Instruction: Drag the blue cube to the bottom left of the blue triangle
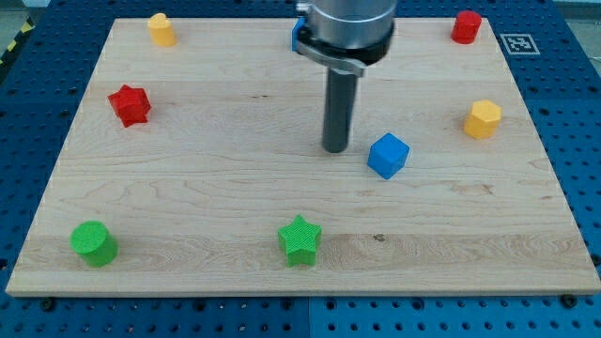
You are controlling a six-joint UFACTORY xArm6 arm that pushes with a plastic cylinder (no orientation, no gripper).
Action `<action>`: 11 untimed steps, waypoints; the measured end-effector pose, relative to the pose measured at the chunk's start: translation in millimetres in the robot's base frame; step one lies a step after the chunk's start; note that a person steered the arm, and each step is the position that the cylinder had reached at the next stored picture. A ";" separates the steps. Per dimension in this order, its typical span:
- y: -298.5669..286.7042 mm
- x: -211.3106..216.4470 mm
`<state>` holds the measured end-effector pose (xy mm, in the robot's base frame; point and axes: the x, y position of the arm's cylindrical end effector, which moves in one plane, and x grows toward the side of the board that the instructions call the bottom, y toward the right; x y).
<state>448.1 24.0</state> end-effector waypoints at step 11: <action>41.0 -2.3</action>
<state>445.8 65.1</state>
